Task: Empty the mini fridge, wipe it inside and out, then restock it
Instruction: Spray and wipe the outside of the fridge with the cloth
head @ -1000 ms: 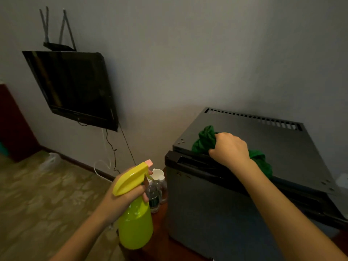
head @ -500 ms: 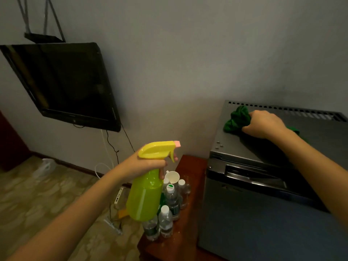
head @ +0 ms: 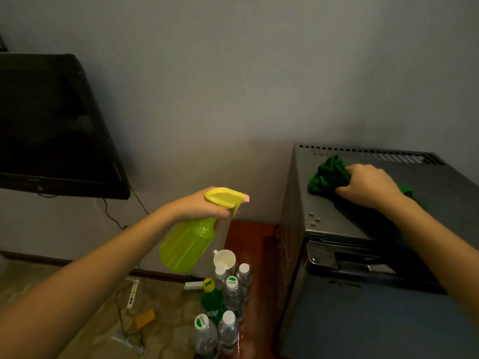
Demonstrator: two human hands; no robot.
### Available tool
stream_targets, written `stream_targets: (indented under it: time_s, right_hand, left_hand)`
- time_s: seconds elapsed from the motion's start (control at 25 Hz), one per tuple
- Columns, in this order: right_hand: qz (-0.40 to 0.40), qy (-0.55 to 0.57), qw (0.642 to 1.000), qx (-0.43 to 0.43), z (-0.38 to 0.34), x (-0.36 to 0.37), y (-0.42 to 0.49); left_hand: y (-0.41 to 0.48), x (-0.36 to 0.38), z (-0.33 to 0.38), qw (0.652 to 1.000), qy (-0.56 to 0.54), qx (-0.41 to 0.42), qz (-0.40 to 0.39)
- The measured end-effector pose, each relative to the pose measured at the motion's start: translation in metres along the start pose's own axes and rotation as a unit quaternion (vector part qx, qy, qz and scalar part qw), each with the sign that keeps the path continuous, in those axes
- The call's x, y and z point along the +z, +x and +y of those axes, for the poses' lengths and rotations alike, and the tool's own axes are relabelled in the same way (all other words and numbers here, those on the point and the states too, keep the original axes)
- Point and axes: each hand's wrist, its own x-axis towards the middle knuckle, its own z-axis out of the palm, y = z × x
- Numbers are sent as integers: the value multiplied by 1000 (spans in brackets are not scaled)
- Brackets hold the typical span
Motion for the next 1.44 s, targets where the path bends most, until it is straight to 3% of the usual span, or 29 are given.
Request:
stream_targets:
  time_s: [0.24, 0.36, 0.52, 0.72, 0.88, 1.04, 1.12, 1.28, 1.44]
  right_hand:
    - [19, -3, 996, 91, -28, 2, -34]
    - [15, 26, 987, 157, -48, -3, -66]
    - [54, 80, 967, 234, -80, -6, -110]
    - [106, 149, 943, 279, -121, -11, -163]
    - [136, 185, 923, 310, -138, -14, -195]
    - [157, 197, 909, 332, -141, -26, -220]
    - [165, 197, 907, 333, -143, -30, -227]
    - [165, 204, 906, 332, -147, -26, -234]
    - [146, 226, 906, 326, -156, -11, -235]
  left_hand:
    - [19, -12, -5, 991, -4, 82, -101]
    - [15, -17, -16, 987, 7, 111, -113]
    - [0, -34, -26, 983, 63, 141, -97]
    - [-20, -58, -38, 977, 31, 199, -66]
    - [-22, -67, -38, 983, -5, 184, 5]
    - [-22, -64, -46, 982, 12, 189, 18]
    - [-28, -63, -51, 979, 7, 202, -9]
    - [-53, -38, -59, 952, 5, 265, -154]
    - [-64, 1, -63, 951, 14, 254, -176]
